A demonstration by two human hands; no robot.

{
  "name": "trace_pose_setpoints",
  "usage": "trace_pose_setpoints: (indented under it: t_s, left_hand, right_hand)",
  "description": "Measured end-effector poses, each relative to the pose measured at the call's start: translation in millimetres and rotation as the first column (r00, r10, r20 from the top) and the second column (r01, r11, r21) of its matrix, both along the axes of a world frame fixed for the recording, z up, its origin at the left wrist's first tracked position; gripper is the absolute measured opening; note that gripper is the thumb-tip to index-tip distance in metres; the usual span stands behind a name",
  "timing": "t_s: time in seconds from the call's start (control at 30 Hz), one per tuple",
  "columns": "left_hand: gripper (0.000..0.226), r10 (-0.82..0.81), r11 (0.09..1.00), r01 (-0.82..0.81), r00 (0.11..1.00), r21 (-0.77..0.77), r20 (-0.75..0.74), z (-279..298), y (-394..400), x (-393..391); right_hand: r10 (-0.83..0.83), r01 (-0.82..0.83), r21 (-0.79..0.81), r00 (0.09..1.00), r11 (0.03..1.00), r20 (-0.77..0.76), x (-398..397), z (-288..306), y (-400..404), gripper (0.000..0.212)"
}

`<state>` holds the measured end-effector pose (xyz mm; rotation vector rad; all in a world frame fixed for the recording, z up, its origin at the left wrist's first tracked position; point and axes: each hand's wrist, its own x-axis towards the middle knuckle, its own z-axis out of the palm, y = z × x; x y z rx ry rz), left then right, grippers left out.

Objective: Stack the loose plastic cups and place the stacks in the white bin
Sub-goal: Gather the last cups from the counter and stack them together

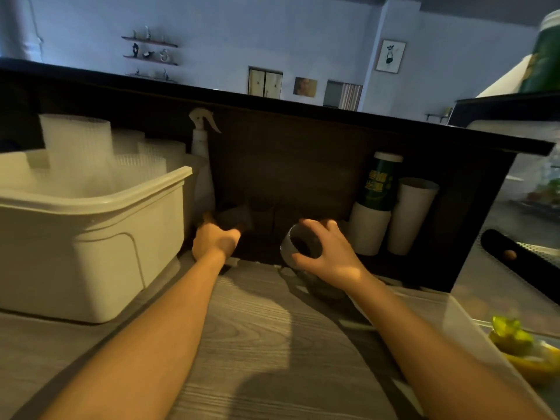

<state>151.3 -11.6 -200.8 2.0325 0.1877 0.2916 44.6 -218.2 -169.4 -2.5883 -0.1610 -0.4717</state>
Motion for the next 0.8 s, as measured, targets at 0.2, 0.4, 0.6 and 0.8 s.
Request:
trace_pose_setpoints:
  t_s: [0.2, 0.4, 0.6, 0.8]
  left_hand:
    - [0.076, -0.056, 0.990, 0.060, 0.998, -0.126, 0.034, 2.9, 0.5, -16.3]
    - [0.063, -0.243, 0.892, 0.271, 0.962, -0.361, 0.123, -3.5, 1.1, -49.7]
    - [0.075, -0.381, 0.819, 0.462, 0.882, -0.340, 0.279, 1.9, -2.3, -84.4]
    - [0.076, -0.470, 0.824, 0.542, 0.816, -0.163, 0.337, 1.8, -10.9, -96.2]
  right_hand:
    - [-0.034, 0.047, 0.174, 0.997, 0.984, -0.075, -16.3, -7.9, -1.3, 0.095]
    - [-0.039, 0.042, 0.275, 0.999, 0.961, -0.018, -25.2, -32.7, 12.4, 0.082]
    - [0.022, 0.015, 0.471, 0.997, 0.882, -0.073, -23.8, -42.6, 23.7, 0.112]
    - [0.015, 0.013, 0.486, 0.998, 0.874, -0.055, -26.2, -48.1, 25.8, 0.106]
